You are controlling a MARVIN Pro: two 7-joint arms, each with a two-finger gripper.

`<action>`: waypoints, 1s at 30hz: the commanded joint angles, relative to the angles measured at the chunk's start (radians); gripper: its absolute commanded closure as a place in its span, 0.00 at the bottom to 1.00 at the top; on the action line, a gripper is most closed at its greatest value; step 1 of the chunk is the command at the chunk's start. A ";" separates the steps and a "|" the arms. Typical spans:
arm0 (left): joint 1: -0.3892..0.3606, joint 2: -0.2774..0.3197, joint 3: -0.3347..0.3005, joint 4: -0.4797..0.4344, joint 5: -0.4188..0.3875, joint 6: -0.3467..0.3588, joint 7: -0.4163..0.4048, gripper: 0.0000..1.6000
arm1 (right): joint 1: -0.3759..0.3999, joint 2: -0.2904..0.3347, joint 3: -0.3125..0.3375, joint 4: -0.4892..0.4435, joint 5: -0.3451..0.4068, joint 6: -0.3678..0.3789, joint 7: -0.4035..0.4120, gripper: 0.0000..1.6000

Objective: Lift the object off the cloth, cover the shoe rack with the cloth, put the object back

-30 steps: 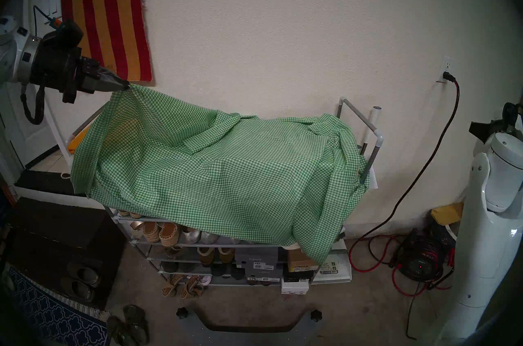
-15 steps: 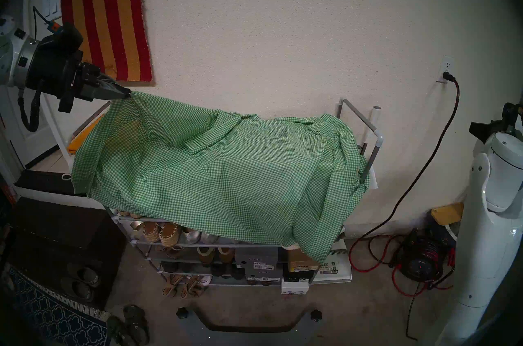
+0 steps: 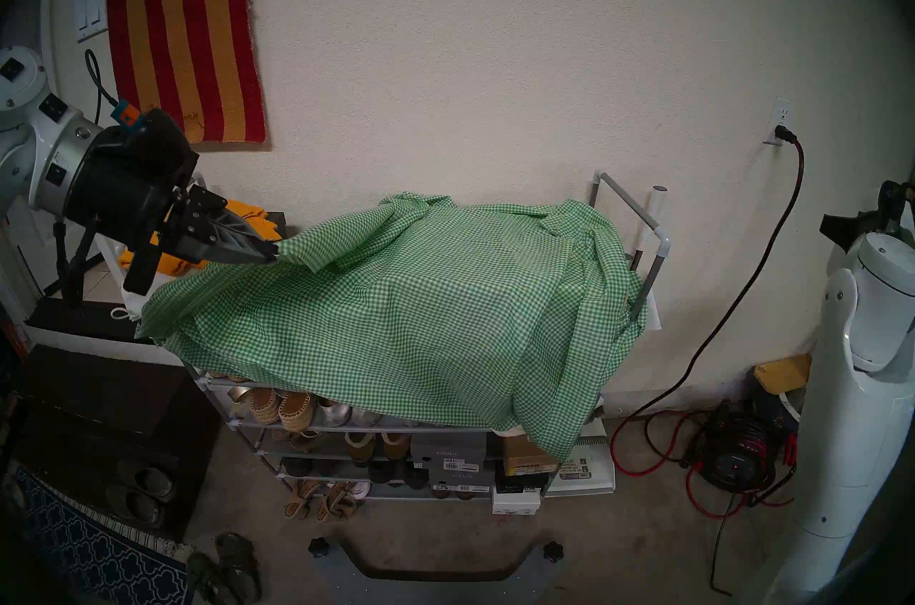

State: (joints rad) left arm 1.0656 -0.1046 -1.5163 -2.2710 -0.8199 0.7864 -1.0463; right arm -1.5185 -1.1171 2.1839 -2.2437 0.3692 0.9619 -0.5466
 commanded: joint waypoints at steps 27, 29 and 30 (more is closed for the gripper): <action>0.335 0.005 0.401 -0.172 0.030 0.161 0.069 1.00 | -0.008 0.011 0.000 -0.003 0.024 -0.002 -0.023 1.00; 0.349 0.005 0.420 -0.172 0.040 0.168 0.080 1.00 | -0.009 0.012 -0.001 -0.003 0.025 -0.002 -0.024 1.00; 0.370 0.005 0.451 -0.172 0.064 0.173 0.099 1.00 | -0.009 0.012 -0.001 -0.003 0.027 -0.002 -0.025 1.00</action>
State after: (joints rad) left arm 1.3351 -0.0965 -1.1531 -2.4312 -0.7915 0.9338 -0.8974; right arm -1.5297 -1.1097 2.1816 -2.2437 0.3965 0.9619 -0.5706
